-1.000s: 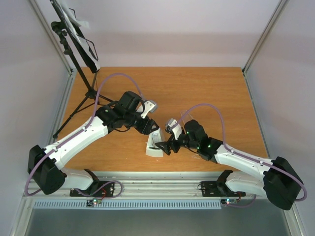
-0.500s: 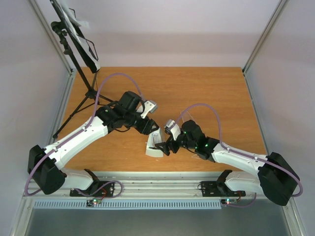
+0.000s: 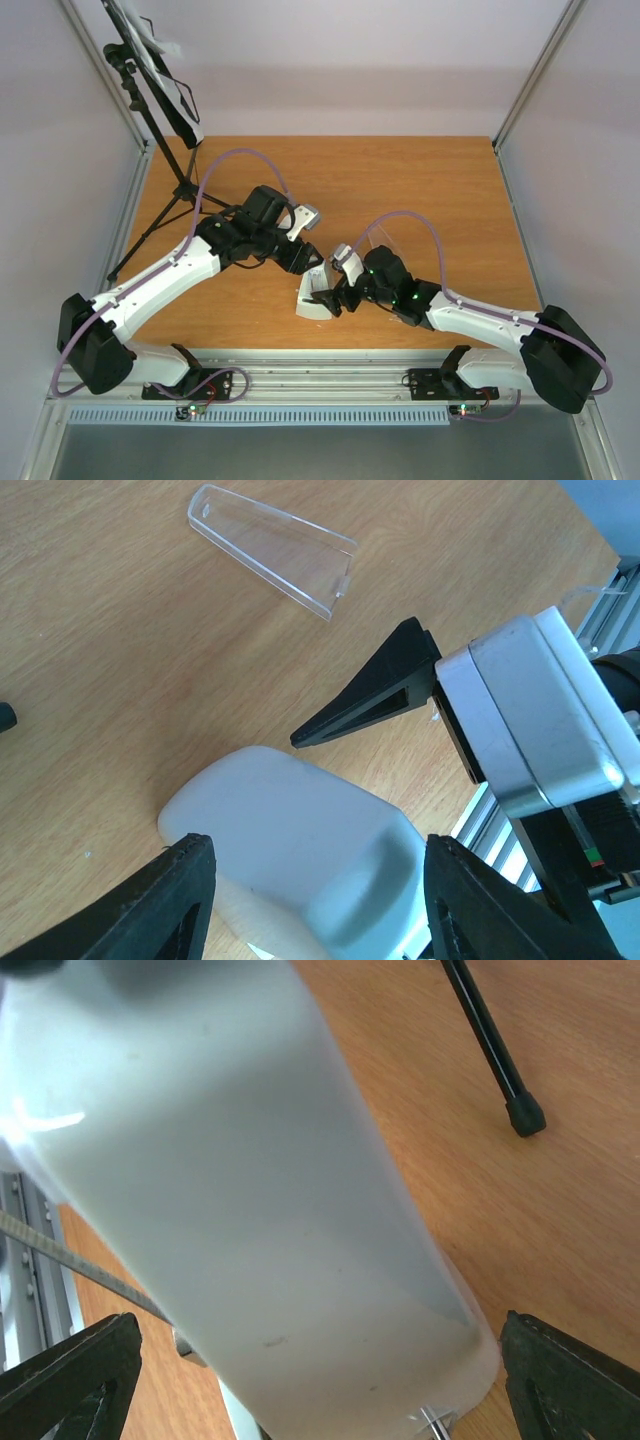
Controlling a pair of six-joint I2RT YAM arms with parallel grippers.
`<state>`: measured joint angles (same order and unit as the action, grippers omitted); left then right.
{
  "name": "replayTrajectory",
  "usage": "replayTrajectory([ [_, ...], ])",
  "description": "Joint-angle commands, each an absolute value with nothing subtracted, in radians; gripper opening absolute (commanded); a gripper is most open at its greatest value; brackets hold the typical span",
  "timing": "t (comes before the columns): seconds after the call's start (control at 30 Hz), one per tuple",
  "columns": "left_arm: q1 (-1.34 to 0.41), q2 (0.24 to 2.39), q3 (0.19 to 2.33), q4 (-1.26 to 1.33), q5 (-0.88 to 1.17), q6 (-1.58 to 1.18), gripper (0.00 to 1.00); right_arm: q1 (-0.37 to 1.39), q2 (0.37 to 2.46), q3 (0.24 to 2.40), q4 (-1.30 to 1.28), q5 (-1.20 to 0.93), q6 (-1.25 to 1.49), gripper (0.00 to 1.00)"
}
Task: Pack up the instrument practice props
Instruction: Hook the pendulum onto the metronome.
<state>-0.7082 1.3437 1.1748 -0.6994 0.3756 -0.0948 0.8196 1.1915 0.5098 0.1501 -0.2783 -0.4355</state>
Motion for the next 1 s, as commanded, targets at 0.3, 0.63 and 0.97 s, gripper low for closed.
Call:
replayTrajectory([
  [0.3,-0.708,1.359,1.177,-0.690,0.396,-0.078,0.59,0.853,1.222,0.551,0.212,-0.193,-0.429,0.99],
  [0.63,-0.710,1.359,1.178,-0.689,0.400,-0.080,0.59,0.853,1.209,0.528,0.225,-0.211,-0.440,0.98],
  [0.97,-0.709,1.361,1.177,-0.689,0.402,-0.078,0.58,0.831,1.177,0.508,0.220,-0.217,-0.442,0.97],
])
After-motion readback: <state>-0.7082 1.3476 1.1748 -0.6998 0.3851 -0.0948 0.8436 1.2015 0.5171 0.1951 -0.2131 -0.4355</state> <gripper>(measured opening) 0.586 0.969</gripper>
